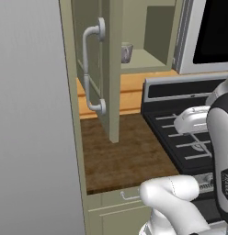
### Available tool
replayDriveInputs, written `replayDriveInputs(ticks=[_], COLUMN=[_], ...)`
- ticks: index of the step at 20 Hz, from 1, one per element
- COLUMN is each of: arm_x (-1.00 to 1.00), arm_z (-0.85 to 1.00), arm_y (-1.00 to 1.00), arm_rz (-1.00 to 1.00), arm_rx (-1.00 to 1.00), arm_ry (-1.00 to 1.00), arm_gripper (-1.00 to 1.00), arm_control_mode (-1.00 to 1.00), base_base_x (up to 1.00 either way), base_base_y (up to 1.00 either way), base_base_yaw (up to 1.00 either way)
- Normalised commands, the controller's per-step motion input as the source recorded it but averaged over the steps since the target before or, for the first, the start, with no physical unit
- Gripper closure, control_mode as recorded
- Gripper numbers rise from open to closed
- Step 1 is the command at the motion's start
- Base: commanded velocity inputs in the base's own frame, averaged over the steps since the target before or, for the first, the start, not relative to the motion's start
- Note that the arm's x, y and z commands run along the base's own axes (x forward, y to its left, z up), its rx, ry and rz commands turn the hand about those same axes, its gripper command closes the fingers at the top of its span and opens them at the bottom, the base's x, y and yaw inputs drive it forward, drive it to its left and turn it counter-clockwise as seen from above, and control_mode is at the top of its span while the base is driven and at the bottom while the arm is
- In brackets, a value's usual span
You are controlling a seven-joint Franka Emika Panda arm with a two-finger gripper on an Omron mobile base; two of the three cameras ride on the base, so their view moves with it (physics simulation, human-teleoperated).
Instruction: Gather all objects into one cabinet and sort the glasses and bowls to opposite sides.
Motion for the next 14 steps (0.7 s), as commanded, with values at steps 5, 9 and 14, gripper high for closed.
replayDriveInputs(ticks=[5,9,14], arm_x=[-0.05,-0.07,0.19], arm_z=[0.19,0.59,0.43], arm_y=[0.00,0.07,0.00], arm_rz=[-0.01,-0.02,0.00], arm_rx=[0.00,0.00,0.04], arm_ry=[-0.11,-0.39,-0.34], arm_gripper=[-1.00,-1.00,-1.00], arm_control_mode=[-1.00,-1.00,-1.00], base_base_x=[0.16,0.00,0.00], base_base_y=[0.03,0.00,0.00], base_base_yaw=[0.00,0.00,0.00])
